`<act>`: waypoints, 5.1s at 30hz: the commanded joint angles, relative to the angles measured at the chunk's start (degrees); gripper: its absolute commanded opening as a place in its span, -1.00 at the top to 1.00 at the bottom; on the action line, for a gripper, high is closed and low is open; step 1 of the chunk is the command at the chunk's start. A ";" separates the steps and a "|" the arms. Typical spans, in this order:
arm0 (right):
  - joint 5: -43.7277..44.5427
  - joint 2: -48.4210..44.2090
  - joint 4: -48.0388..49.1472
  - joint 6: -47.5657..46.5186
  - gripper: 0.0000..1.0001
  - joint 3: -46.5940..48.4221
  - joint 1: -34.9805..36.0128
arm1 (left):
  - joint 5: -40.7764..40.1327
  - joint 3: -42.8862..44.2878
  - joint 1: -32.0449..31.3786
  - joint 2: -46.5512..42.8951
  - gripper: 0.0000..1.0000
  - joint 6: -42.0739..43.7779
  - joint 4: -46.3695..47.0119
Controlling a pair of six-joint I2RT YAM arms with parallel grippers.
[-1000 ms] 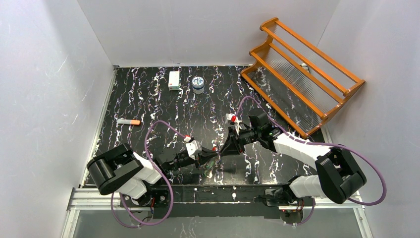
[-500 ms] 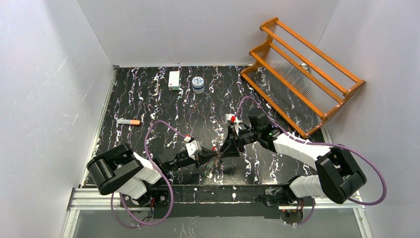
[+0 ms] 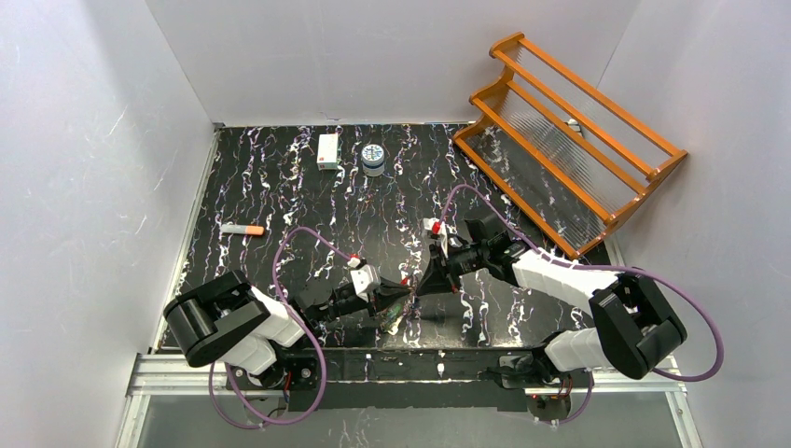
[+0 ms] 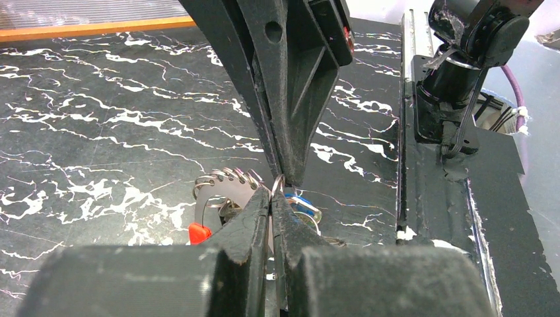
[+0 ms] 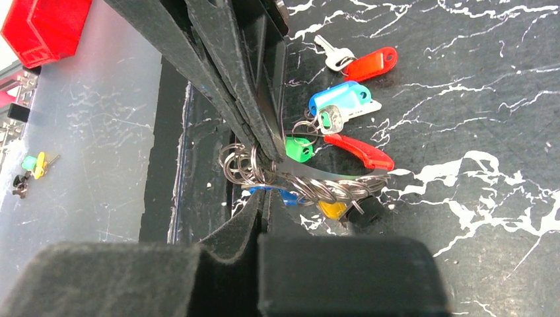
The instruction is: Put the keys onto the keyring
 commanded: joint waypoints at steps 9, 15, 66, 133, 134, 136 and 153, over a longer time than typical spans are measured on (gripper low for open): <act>0.99 1.29 -2.33 -2.20 0.97 1.41 0.34 | -0.76 0.65 -0.21 -1.88 1.00 0.68 11.78; 0.56 1.62 0.35 -0.73 0.97 1.32 0.74 | -0.52 0.68 -0.21 -1.88 1.00 0.54 11.79; 5.59 -3.03 5.21 -0.29 0.42 -1.31 1.97 | -0.89 0.13 -0.20 -3.44 1.00 0.89 11.78; 31.98 1.24 -28.19 -18.12 0.97 15.52 14.99 | 2.85 7.79 -0.21 -23.17 0.27 22.17 -40.67; 31.78 1.19 -27.81 -18.11 0.97 15.55 15.27 | 3.47 7.98 -0.20 -22.55 0.28 22.21 -40.83; 31.16 0.96 -26.82 -17.84 0.97 15.48 15.67 | 4.62 8.40 -0.20 -21.12 0.32 22.14 -40.81; 28.19 0.04 -23.01 -15.92 0.97 14.60 16.57 | 12.06 11.99 -0.33 -10.09 0.62 21.35 -38.57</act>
